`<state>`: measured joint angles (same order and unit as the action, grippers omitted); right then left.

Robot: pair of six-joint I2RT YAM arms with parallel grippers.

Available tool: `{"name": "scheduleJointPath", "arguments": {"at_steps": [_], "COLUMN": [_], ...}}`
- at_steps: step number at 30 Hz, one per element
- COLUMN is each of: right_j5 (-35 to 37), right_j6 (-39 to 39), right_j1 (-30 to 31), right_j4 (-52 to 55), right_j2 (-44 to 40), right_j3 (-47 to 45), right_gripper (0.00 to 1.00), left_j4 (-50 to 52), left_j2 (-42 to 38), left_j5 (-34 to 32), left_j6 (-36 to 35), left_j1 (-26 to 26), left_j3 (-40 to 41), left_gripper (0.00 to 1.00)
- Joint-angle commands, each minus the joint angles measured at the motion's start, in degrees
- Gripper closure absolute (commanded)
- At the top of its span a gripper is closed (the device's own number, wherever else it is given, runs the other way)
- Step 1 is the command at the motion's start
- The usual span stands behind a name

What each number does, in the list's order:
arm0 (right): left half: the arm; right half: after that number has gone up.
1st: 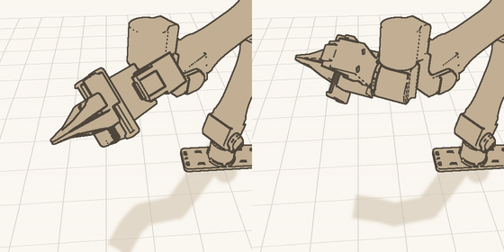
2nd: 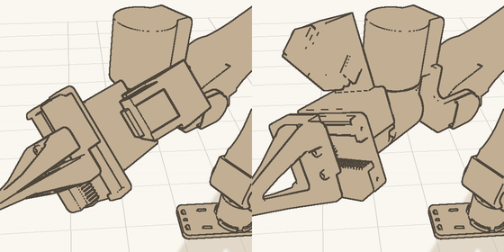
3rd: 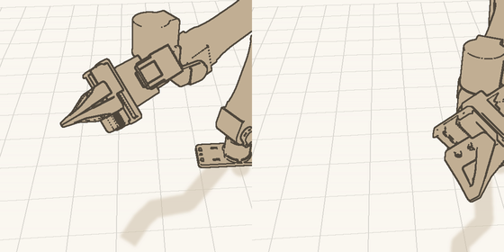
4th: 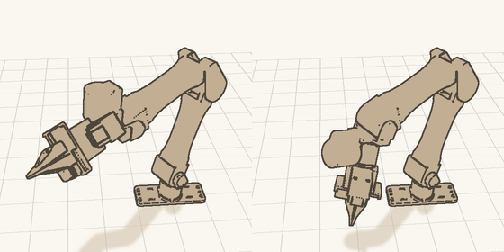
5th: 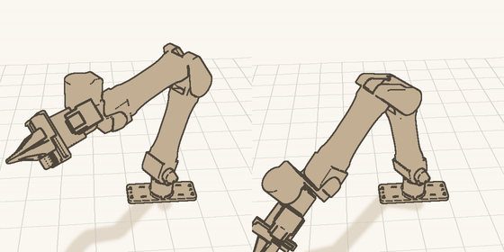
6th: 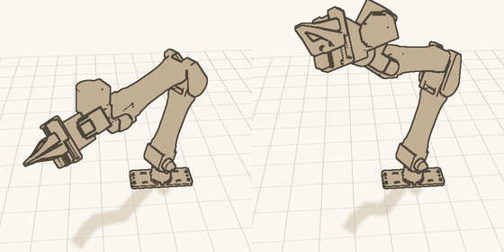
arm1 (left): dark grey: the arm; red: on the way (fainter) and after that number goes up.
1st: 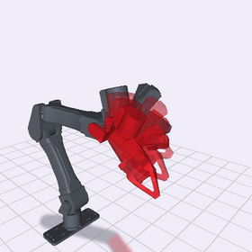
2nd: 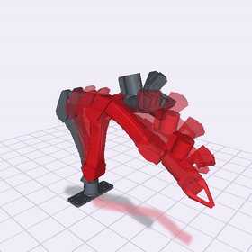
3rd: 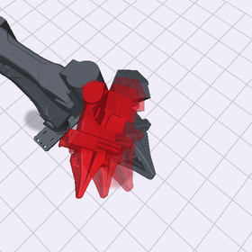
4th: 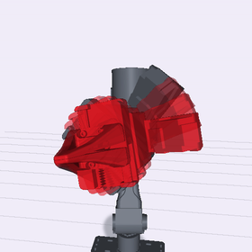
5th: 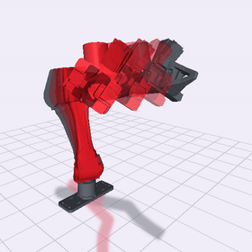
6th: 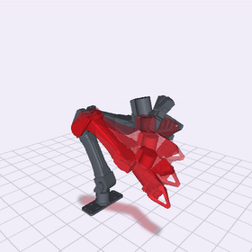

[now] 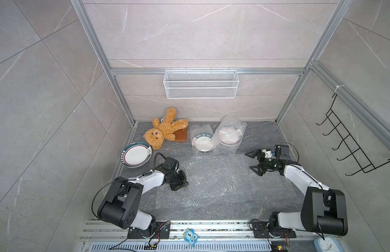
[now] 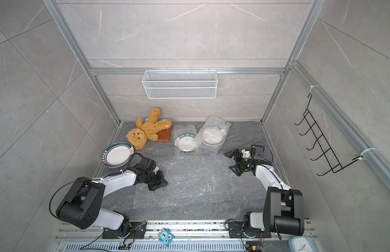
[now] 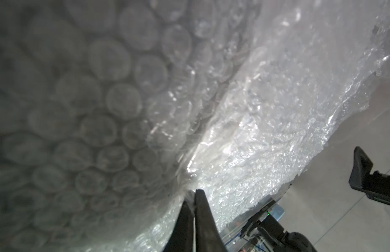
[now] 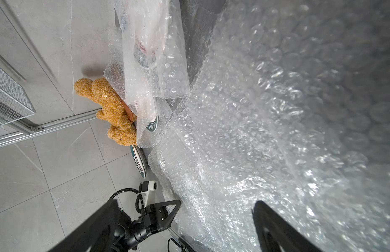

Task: Unpack dinner plates from bubble wrap
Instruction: Adjust the bubble wrap on the bubble wrap.

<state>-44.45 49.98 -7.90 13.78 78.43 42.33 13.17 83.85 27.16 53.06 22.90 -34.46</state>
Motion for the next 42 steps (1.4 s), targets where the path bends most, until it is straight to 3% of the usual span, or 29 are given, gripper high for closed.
{"name": "scheduleJointPath", "arguments": {"at_steps": [1, 4, 8, 10, 14, 19, 22, 27, 28, 31, 36, 39, 42], "right_j5": [-1.0, -0.5, 0.0, 0.6, 5.0, 10.1, 10.4, 13.8, 14.2, 14.5, 14.7, 14.5, 13.4], "right_j6": [0.1, -0.7, -1.7, -2.3, -3.8, -5.0, -4.4, -3.3, -3.2, -3.3, -4.4, -4.5, -4.4], "right_j1": [-0.1, -0.2, -0.5, -0.6, -0.6, -0.6, -0.6, -0.6, -0.6, -0.6, -0.6, -0.6, -0.6], "right_j4": [-0.2, 1.0, 2.9, 4.4, 9.1, 13.1, 12.6, 10.8, 10.8, 9.9, 10.6, 10.1, 9.8], "right_j2": [0.7, 0.5, 0.9, 1.0, 0.4, 0.3, 0.7, 0.9, 0.8, 0.1, -0.4, -0.8, -0.9], "right_j3": [1.6, 2.9, 5.0, 6.0, 7.6, 6.9, 5.3, 2.1, 1.7, 0.7, 2.1, 3.0, 4.2], "right_gripper": [0.03, 0.03, 0.03, 0.03, 0.03, 0.03, 0.03, 0.04, 0.04, 0.04, 0.04, 0.03, 0.03], "left_j4": [0.0, 2.0, 17.7, 18.4, 21.6, 27.1, 26.0, 26.3, 26.3, 26.2, 30.7, 32.9, 29.4], "left_j2": [-2.4, -6.1, -13.7, -16.8, -21.9, -27.3, -26.6, -18.2, -17.2, -16.3, -21.2, -24.8, -26.5], "left_j5": [-1.0, -0.7, -12.1, -11.7, -12.1, -17.7, -19.3, -23.2, -23.9, -25.4, -29.3, -30.3, -26.6], "left_j6": [3.4, 3.0, -4.2, -5.0, -3.8, 1.5, 2.9, 2.1, 2.1, 2.3, 3.5, 1.5, -3.2], "left_j1": [0.1, 0.1, 0.1, 0.1, 0.1, 0.0, -0.3, -0.8, -0.8, -1.1, -1.5, -3.0, -3.8], "left_j3": [0.7, -0.6, -5.9, -5.7, -4.0, -1.2, -0.4, -2.4, -2.5, -2.5, -4.5, -7.2, -10.9], "left_gripper": [1.0, 1.0, 1.0, 1.0, 1.0, 1.0, 1.0, 1.0, 0.96, 0.69, 0.18, 0.01, 0.0]}}
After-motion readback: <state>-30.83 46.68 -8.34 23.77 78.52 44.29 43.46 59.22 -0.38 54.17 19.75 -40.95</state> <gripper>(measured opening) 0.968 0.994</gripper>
